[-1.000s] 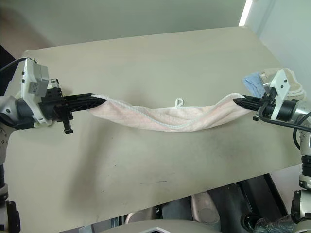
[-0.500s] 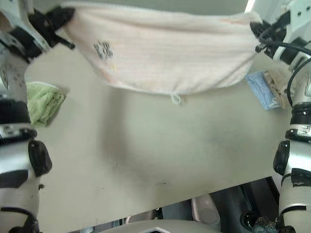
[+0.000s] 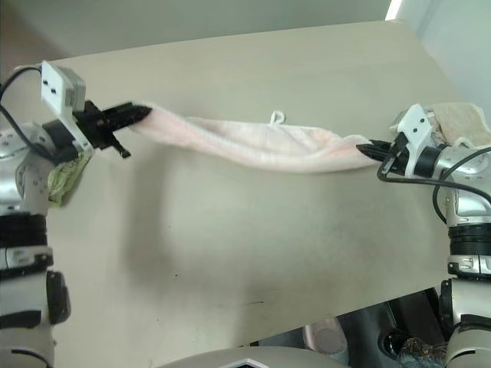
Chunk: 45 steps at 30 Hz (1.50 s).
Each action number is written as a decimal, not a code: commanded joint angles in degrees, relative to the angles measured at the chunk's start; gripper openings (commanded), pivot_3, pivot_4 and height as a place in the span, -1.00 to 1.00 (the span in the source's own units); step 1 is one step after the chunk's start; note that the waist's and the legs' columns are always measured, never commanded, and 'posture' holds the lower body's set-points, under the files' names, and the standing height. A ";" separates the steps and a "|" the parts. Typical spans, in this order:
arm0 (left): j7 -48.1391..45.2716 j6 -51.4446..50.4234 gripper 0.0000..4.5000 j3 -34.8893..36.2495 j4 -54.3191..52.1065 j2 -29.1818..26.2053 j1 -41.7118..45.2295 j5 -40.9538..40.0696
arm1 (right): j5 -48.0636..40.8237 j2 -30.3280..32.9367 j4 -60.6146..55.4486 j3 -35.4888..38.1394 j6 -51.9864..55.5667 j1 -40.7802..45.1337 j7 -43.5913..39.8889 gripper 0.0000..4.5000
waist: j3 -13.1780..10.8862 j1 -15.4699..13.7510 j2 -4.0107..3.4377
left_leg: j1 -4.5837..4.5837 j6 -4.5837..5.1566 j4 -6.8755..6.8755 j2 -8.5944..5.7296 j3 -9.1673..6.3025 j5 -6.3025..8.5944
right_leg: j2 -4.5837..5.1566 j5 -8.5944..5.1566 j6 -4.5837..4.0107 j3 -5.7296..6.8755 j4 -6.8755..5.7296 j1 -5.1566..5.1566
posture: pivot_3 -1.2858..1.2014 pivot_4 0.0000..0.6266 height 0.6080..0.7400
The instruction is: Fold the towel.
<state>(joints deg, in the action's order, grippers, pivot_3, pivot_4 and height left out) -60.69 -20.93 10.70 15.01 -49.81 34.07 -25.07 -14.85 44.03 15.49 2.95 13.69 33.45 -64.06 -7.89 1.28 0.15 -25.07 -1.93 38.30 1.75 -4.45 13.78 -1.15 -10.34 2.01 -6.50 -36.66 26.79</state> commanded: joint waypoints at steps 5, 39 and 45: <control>-6.33 -6.32 -1.00 3.46 -13.17 -6.32 -11.05 -5.05 | -3.23 4.02 -8.35 1.07 2.61 -5.28 -5.09 -0.98 | 0.00 -0.02 0.02 | 1.13 0.79 -0.01 0.01 -0.02 0.49 | 0.00 0.15 -0.29 0.05 -0.26 -0.93 | 0.03 -0.52 1.00; -4.69 -9.15 -1.00 2.86 -16.36 -5.86 -11.26 -5.14 | -3.48 8.10 -17.46 -0.04 7.66 -14.17 -7.97 -0.15 | 0.01 -0.23 0.03 | 2.10 0.64 -0.06 0.02 0.07 0.62 | -0.03 -0.30 -0.91 0.04 -0.26 -1.78 | 0.03 -0.52 1.00; -4.67 -9.62 -1.00 3.11 -17.01 -5.79 -11.85 -5.43 | -1.16 6.76 -15.52 -1.28 6.50 -13.88 -4.98 -0.15 | 0.01 -0.21 0.02 | 2.13 0.65 -0.03 0.02 0.08 0.62 | -0.03 -0.29 -0.89 0.02 -0.26 -1.81 | 0.03 -0.52 1.00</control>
<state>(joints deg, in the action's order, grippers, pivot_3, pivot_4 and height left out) -65.68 -30.42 12.41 -0.09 -55.20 22.12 -29.78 -16.36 50.76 0.05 1.11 21.24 18.83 -69.92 -7.88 1.06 0.18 -22.94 -1.28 38.27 1.77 -4.37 14.40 -1.17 -10.63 1.11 -6.48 -36.93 24.99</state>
